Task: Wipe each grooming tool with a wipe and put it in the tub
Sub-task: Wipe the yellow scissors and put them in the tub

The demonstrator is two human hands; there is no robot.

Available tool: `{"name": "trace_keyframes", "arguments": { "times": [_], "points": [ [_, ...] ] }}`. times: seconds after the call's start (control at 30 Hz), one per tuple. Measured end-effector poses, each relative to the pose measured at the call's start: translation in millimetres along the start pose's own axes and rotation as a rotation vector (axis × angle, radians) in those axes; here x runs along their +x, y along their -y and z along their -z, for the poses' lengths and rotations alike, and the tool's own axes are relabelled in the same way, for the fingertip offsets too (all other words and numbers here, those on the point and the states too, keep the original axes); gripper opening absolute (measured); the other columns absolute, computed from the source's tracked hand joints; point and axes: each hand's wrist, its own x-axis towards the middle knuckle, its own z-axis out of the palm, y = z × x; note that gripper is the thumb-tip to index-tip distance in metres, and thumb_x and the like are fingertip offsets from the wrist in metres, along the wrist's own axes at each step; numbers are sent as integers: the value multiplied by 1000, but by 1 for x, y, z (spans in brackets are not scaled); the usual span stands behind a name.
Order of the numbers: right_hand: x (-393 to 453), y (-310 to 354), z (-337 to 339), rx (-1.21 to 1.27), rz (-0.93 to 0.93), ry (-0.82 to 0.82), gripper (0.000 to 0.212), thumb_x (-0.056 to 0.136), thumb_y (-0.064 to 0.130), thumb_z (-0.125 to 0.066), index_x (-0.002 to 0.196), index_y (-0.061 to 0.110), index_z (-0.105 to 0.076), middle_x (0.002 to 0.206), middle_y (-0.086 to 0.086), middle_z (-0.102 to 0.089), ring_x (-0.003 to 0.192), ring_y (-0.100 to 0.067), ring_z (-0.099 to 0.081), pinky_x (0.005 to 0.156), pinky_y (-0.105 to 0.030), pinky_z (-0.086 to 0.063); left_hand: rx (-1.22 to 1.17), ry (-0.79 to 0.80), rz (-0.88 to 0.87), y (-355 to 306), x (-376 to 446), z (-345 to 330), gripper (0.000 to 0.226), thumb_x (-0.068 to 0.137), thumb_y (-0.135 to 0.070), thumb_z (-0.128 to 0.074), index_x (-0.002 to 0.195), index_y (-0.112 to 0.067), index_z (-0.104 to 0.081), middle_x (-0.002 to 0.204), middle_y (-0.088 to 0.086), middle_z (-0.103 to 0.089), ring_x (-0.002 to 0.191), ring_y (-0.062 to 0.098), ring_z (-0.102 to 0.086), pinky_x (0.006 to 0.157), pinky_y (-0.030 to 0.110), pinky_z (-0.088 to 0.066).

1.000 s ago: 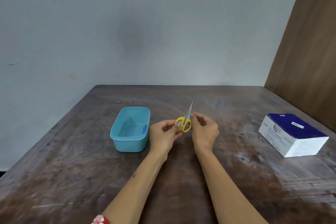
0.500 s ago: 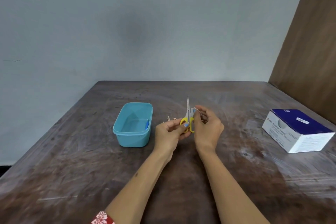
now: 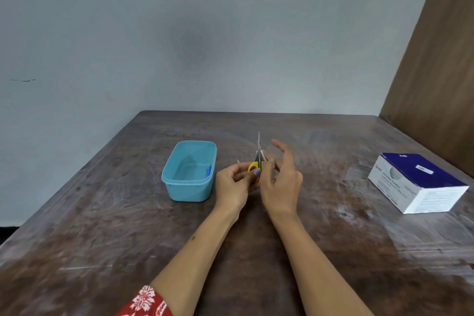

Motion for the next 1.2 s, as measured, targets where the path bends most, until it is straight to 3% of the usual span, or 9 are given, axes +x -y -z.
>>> {"name": "trace_keyframes", "arguments": {
  "times": [0.13, 0.2, 0.27, 0.33, 0.53, 0.77, 1.0, 1.2],
  "points": [
    [0, 4, 1, 84, -119, 68, 45, 89, 9, -50, 124, 35, -37, 96, -4, -73, 84, -18, -69, 76, -45, -56, -5, -1, 8, 2, 1, 1, 15, 84, -2, -63, 85, -17, -67, 80, 2, -72, 74, 10, -70, 61, 21, -57],
    [1, 6, 3, 92, -114, 62, 46, 89, 9, -55, 126, 31, -39, 103, 0, -72, 91, -9, -67, 84, -31, -55, -33, -2, 27, 2, 3, 2, 15, 84, -1, -63, 85, -15, -67, 80, 3, -72, 76, 13, -70, 62, 23, -57],
    [2, 5, 4, 106, -102, 55, 47, 89, 7, -60, 127, 26, -41, 101, 1, -72, 84, 2, -65, 78, -9, -49, -64, 4, 41, 3, 4, 3, 14, 84, 1, -62, 85, -12, -67, 78, 4, -72, 74, 13, -70, 62, 23, -58],
    [3, 4, 3, 150, -104, 45, 51, 87, 4, -63, 128, 24, -42, 98, 0, -72, 82, 4, -64, 73, -2, -45, -103, 23, 47, 3, 5, 3, 14, 84, 3, -61, 84, -10, -67, 76, 5, -72, 72, 12, -70, 61, 23, -57],
    [5, 4, 5, 235, -117, -1, 58, 83, -1, -66, 130, 22, -39, 91, 8, -66, 86, 3, -65, 77, -7, -48, -125, 77, 50, 6, 9, 4, 11, 83, 3, -62, 87, -6, -67, 74, 4, -72, 74, 14, -70, 67, 26, -59],
    [8, -2, 4, 192, -141, 38, 41, 86, 7, -65, 120, 20, -46, 80, 7, -67, 74, 7, -61, 68, -1, -40, -73, 129, 78, 4, 8, 6, 13, 83, 2, -62, 91, -6, -68, 79, 6, -73, 74, 12, -71, 64, 23, -58],
    [12, 3, 8, 285, -159, -90, 55, 86, 4, -65, 131, 19, -36, 80, 6, -68, 75, -2, -64, 71, -9, -49, 22, 180, 90, 2, 4, 6, 16, 82, 1, -63, 96, -4, -68, 77, 3, -73, 73, 12, -71, 66, 24, -59],
    [10, 4, 5, 230, -176, 5, 52, 85, 12, -67, 128, 19, -38, 78, 7, -67, 75, -1, -65, 77, -22, -54, -8, 145, 87, -1, 6, 7, 13, 82, 2, -63, 93, -4, -68, 75, 3, -72, 71, 11, -70, 64, 23, -59]
  ]
}}
